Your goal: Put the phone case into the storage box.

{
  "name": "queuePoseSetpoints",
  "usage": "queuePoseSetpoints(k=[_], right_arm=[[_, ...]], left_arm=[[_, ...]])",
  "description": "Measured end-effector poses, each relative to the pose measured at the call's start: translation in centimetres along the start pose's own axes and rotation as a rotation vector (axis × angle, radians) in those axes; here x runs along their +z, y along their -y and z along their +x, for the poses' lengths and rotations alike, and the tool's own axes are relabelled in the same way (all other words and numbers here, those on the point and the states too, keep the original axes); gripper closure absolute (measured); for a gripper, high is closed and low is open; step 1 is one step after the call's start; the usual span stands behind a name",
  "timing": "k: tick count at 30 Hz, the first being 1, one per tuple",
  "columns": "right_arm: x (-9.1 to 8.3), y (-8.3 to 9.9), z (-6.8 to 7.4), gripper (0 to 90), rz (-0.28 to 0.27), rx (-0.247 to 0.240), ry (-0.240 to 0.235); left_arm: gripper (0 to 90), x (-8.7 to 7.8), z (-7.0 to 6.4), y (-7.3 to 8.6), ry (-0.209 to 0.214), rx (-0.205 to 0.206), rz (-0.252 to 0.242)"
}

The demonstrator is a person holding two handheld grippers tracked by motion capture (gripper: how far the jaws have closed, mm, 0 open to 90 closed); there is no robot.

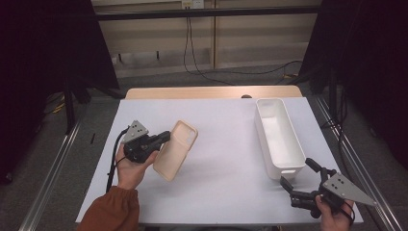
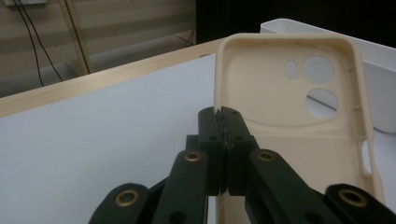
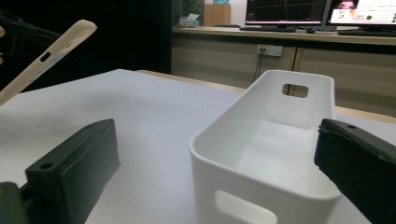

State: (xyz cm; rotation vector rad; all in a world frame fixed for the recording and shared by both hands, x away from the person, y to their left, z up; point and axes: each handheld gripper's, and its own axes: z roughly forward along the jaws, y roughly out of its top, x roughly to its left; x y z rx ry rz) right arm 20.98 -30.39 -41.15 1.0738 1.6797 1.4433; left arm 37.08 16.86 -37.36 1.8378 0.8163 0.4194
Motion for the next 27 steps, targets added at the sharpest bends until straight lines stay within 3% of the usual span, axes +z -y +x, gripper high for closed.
queuePoseSetpoints(k=[9, 14, 24, 27], right_arm=[[2.1, -1.1, 1.5, 0.0, 0.007, 0.013, -0.097], [3.3, -1.7, 2.3, 0.0, 0.018, -0.015, -0.144], [5.6, -2.6, 3.4, 0.0, 0.031, -0.02, -0.209], [6.1, -2.6, 3.8, 0.0, 0.04, -0.017, -0.218]], left_arm=[[88.7, 0.9, -1.1, 0.1, 0.007, -0.003, -0.016], [88.7, 1.3, -1.5, 0.0, 0.002, -0.015, -0.03], [88.7, 1.8, -2.4, -0.3, 0.004, -0.009, -0.046], [88.7, 2.2, -2.9, -0.5, 0.019, -0.027, -0.063]])
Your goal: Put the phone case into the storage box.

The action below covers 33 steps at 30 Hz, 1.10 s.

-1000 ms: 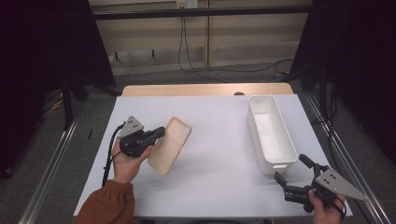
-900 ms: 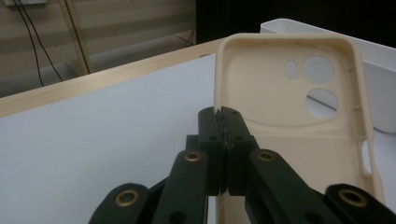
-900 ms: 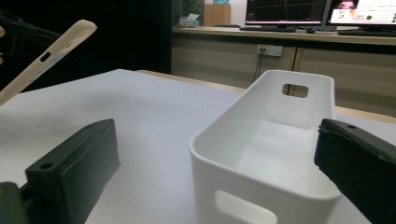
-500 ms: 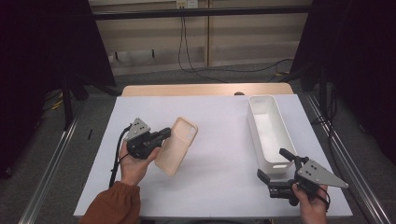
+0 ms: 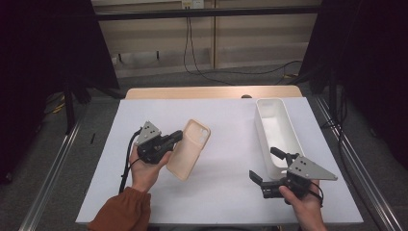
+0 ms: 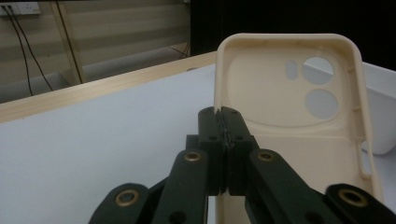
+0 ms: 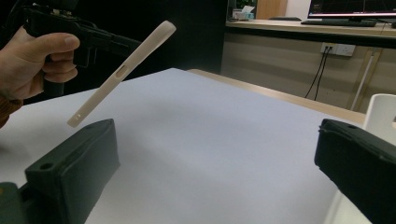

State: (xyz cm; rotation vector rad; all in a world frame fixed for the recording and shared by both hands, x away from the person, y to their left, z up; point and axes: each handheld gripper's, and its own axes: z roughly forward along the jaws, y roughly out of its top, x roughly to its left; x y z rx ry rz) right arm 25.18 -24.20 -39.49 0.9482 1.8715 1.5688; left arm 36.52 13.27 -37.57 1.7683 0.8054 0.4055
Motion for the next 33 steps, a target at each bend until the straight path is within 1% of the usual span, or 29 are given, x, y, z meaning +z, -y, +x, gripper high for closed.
queuePoseSetpoints(k=[1, 2, 4, 5, 6, 8, 13, 19, 20, 27, 31, 32, 33], right_arm=[[0.2, 0.0, 0.1, 0.0, 0.001, 0.001, -0.004], [0.4, 0.0, 0.2, 0.0, 0.003, 0.005, -0.004], [0.7, 0.0, 0.3, 0.0, 0.009, 0.006, -0.008], [0.9, 0.0, 0.4, 0.0, 0.015, 0.01, -0.016], [1.1, 0.0, 0.4, 0.0, 0.024, 0.012, -0.019], [1.4, 0.0, 0.5, 0.0, 0.032, 0.019, -0.022], [2.1, -0.4, 0.5, 0.0, 0.028, 0.031, -0.026], [3.1, -1.4, 0.7, 0.6, 0.033, 0.035, -0.051], [3.3, -1.6, 0.7, 0.6, 0.033, 0.035, -0.053], [4.8, -2.3, 0.5, 5.4, 0.027, 0.042, -0.074], [5.5, -2.7, 0.5, 8.2, 0.027, 0.035, -0.081], [5.6, -2.8, 0.5, 9.2, 0.029, 0.034, -0.081], [5.8, -2.9, 0.5, 10.3, 0.027, 0.032, -0.082]], left_arm=[[88.7, 0.1, -0.2, -0.1, 0.002, 0.004, 0.004], [88.7, 0.2, -0.4, -0.1, 0.001, 0.014, -0.001], [88.7, 0.5, -0.8, -0.2, 0.0, 0.017, -0.01], [88.7, 0.7, -1.0, -0.2, -0.002, 0.028, -0.011], [88.8, 0.9, -1.2, -0.1, 0.002, 0.019, -0.011], [88.8, 1.3, -1.5, -0.1, 0.008, 0.026, -0.01], [88.7, 2.1, -2.5, 0.0, 0.018, 0.037, -0.008], [88.8, 3.2, -2.9, -0.1, 0.023, 0.046, -0.011], [88.7, 3.3, -3.0, -0.1, 0.022, 0.043, -0.009], [88.7, 4.0, -3.6, -0.4, 0.024, 0.073, -0.017], [88.7, 4.2, -4.0, -0.6, 0.031, 0.07, -0.027], [88.7, 4.2, -4.1, -0.6, 0.027, 0.079, -0.028], [88.7, 4.3, -4.2, -0.7, 0.031, 0.083, -0.028]])
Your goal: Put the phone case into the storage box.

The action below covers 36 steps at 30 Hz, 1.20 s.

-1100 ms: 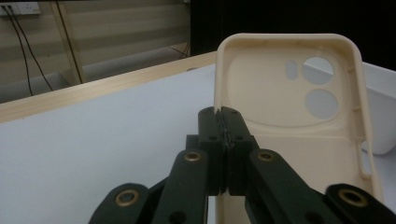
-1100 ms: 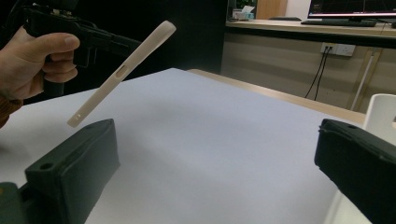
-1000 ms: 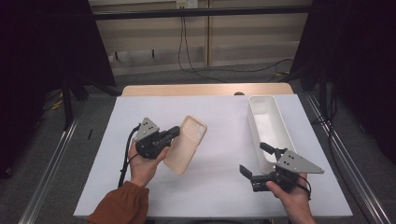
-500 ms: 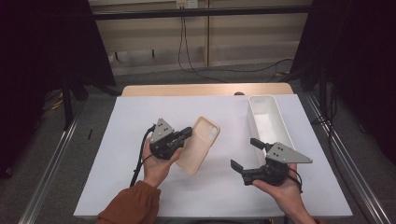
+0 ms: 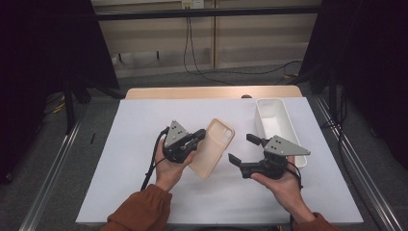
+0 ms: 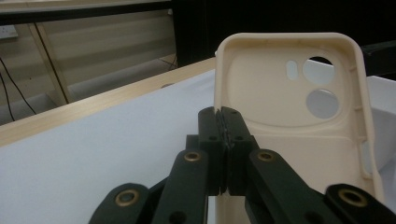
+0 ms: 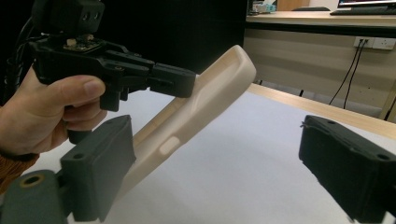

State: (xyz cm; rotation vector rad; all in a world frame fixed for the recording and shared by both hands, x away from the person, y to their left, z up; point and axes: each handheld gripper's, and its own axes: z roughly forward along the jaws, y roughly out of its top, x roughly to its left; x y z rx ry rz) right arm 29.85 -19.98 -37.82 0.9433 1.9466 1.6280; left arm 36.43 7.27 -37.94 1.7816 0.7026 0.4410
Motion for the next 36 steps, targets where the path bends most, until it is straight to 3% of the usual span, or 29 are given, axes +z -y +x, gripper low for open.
queuePoseSetpoints(k=[2, 5, 15, 31, 36], right_arm=[[0.3, -0.2, -0.1, 16.2, 0.004, 0.011, -0.003], [0.7, -0.3, -0.2, 17.4, 0.004, 0.01, 0.006], [1.9, -0.1, -0.3, 27.4, 0.025, 0.02, -0.006], [2.4, 0.1, -0.5, 56.8, 0.022, 0.044, -0.019], [2.4, 0.3, -0.6, 60.9, 0.026, 0.044, -0.014]], left_arm=[[88.7, 0.1, -0.1, 0.0, 0.005, 0.001, -0.007], [88.7, 0.1, -0.3, 0.0, 0.001, -0.012, -0.004], [88.7, 0.3, -0.4, 0.2, 0.015, 0.003, 0.009], [88.8, 0.2, -0.8, 0.2, 0.02, 0.019, 0.003], [88.8, 0.1, -0.7, 0.2, 0.017, 0.022, -0.003]])
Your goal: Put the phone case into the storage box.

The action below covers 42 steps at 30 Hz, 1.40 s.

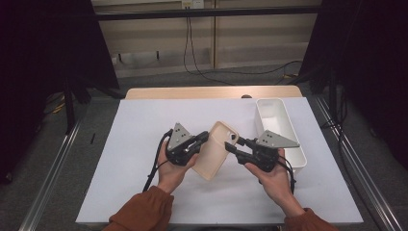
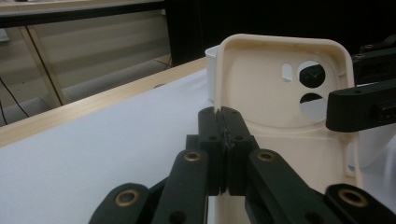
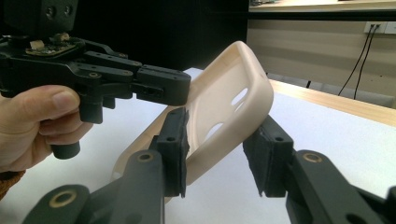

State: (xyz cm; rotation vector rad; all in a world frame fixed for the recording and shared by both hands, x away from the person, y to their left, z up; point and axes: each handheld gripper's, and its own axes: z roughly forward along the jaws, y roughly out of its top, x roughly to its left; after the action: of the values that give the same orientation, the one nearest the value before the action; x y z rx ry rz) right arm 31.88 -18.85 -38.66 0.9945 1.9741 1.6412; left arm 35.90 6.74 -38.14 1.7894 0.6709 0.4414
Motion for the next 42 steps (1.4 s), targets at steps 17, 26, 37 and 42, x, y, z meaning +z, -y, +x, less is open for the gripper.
queuePoseSetpoints(k=[17, 26, 37, 42], right_arm=[[-0.5, -0.2, -0.4, 79.6, -0.046, -0.018, 0.015], [-0.8, -0.3, -0.4, 80.4, -0.049, -0.069, 0.041], [-1.1, -0.4, -0.8, 80.4, -0.06, -0.06, 0.033], [-1.2, -0.4, -0.9, 80.3, -0.062, -0.059, 0.022]], left_arm=[[88.4, -0.1, -0.5, 0.4, 0.009, 0.001, 0.005], [90.0, 0.0, 0.1, 0.6, 0.035, -0.046, 0.01], [69.7, 0.1, 0.6, 0.7, 0.094, -0.066, 0.0], [53.0, 0.2, 0.7, 0.7, 0.092, -0.077, 0.004]])
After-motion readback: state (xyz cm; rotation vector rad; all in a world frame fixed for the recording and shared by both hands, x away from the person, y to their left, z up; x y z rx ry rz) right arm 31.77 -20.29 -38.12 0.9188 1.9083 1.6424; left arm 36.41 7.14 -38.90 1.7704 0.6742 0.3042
